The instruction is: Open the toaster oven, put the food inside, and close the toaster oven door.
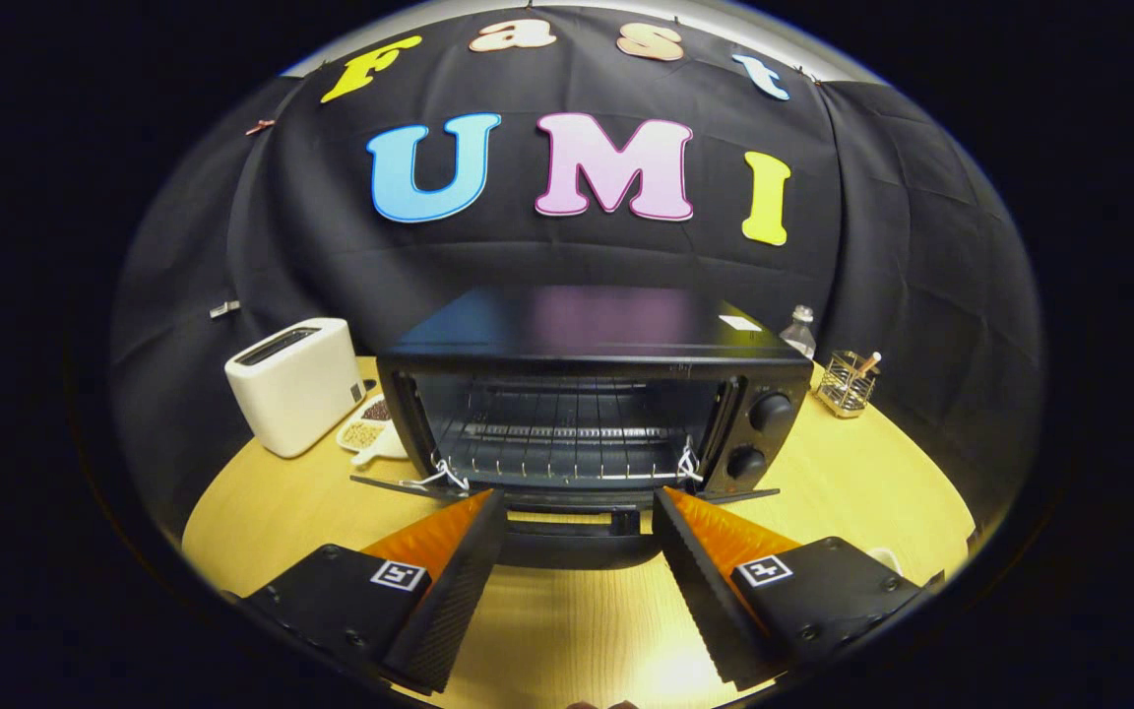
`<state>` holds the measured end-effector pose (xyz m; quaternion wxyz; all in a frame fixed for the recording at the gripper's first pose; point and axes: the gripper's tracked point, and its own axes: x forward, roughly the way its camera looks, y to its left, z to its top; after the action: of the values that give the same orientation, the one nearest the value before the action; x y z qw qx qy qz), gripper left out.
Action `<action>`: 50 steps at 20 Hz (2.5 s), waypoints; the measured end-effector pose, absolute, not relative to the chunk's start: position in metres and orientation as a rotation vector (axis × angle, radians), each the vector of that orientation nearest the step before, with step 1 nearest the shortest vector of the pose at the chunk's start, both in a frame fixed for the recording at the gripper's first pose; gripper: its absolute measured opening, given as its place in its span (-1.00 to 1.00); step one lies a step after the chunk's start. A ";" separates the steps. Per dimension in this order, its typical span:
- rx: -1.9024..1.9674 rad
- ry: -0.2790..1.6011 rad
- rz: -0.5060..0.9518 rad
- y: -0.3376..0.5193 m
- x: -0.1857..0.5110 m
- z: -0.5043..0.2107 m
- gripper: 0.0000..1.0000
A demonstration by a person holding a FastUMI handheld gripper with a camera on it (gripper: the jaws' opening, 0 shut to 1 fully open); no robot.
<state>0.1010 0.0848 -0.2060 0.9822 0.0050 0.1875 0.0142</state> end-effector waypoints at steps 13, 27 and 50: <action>-0.081 0.535 0.129 0.068 0.030 -0.258 0.99; 0.011 0.683 0.092 -0.122 -0.015 -0.211 0.99; 0.266 1.072 0.157 -0.228 -0.007 -0.348 0.41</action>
<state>-0.0074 -0.2280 -0.3484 0.8485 0.1264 0.5085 0.0743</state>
